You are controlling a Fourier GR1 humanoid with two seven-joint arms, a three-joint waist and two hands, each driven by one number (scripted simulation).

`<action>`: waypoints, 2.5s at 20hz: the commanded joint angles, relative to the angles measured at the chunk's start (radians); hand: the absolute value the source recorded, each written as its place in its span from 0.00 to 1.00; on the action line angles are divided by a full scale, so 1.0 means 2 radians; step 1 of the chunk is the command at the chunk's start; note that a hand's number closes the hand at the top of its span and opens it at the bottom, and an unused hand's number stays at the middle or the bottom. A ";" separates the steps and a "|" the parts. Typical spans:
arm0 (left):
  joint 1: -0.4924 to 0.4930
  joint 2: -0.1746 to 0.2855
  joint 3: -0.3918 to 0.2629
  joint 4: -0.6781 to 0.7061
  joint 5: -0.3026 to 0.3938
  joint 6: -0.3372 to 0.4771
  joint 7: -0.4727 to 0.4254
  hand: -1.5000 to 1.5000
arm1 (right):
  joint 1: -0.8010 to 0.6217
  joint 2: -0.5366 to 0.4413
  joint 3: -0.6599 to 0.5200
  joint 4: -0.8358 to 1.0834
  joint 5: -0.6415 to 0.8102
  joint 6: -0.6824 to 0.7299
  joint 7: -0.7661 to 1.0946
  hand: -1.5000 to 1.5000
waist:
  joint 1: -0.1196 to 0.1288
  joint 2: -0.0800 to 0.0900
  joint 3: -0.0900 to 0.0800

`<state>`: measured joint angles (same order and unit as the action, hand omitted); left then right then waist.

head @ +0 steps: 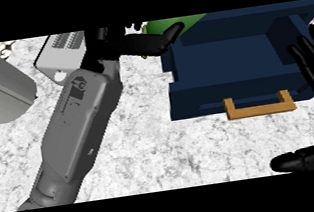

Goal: Pick up the cup, place it into the drawer and close the drawer

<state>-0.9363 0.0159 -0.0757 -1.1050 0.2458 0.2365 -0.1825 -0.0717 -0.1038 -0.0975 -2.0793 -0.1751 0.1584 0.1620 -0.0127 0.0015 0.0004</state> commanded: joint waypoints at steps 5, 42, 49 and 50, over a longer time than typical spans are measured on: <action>-0.060 -0.008 -0.042 0.084 0.017 0.050 -0.002 1.00 | -0.007 0.011 0.016 0.028 0.022 -0.002 -0.022 0.00 | -0.002 0.001 0.000; -0.175 -0.008 -0.255 0.338 0.202 0.121 -0.087 0.00 | -0.048 0.014 0.027 0.032 -0.012 0.012 -0.009 0.00 | -0.052 0.012 0.000; -0.199 -0.008 -0.230 0.302 0.256 0.108 -0.124 0.00 | -0.018 0.005 0.006 0.018 -0.065 0.035 -0.004 0.00 | -0.036 0.007 0.000; -0.181 -0.008 -0.235 0.284 0.264 0.110 -0.139 0.00 | -0.028 0.001 -0.005 0.027 -0.069 0.034 -0.005 0.00 | -0.030 0.006 0.000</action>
<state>-1.3096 0.0000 -0.5572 -0.4841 0.7206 0.4643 -0.4098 -0.1482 -0.0936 -0.0894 -2.0164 -0.2766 0.2088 0.1503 -0.0922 0.0187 0.0011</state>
